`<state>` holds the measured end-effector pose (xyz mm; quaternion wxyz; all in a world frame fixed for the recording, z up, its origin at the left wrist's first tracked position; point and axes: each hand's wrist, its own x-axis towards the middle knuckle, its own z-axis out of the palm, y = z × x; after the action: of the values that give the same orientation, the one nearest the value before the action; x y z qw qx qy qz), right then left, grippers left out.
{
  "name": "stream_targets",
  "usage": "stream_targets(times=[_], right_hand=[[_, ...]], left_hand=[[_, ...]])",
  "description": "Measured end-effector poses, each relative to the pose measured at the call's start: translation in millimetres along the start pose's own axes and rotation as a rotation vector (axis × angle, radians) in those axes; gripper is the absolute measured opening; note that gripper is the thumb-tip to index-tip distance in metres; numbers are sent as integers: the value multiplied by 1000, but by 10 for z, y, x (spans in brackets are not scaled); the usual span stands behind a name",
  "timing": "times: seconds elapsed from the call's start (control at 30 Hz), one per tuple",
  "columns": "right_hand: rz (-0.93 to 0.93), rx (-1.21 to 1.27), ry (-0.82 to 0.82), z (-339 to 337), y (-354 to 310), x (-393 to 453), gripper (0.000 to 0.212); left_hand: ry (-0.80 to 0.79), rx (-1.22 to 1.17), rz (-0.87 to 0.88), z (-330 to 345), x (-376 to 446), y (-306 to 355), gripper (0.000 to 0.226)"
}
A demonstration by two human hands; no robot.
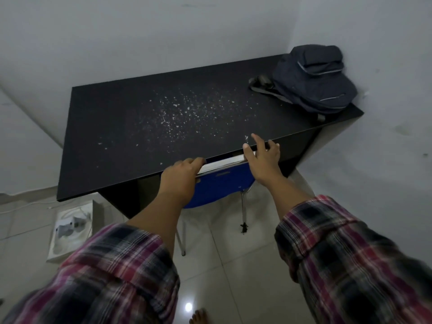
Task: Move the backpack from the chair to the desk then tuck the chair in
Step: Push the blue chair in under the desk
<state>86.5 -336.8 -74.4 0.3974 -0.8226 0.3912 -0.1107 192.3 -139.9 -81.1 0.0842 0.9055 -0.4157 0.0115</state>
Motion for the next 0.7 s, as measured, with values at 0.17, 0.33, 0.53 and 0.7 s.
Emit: stream_targets(times=[0.17,0.33,0.53,0.7], right_hand=[[-56,-51,-37,30,-86,279,58],[-201,-156,-69,-34,11,272,61],[-384,-165,-163,-164,161,388,56],[-439,-222,-106,-120,-3,587,43]], left_hand=[[46,117,-48,-26,230,-73,46],[91,132,-112,43,122,156,67],[124,194,-151,49,170,202,58],[152,263,-129,-27,381,27,55]])
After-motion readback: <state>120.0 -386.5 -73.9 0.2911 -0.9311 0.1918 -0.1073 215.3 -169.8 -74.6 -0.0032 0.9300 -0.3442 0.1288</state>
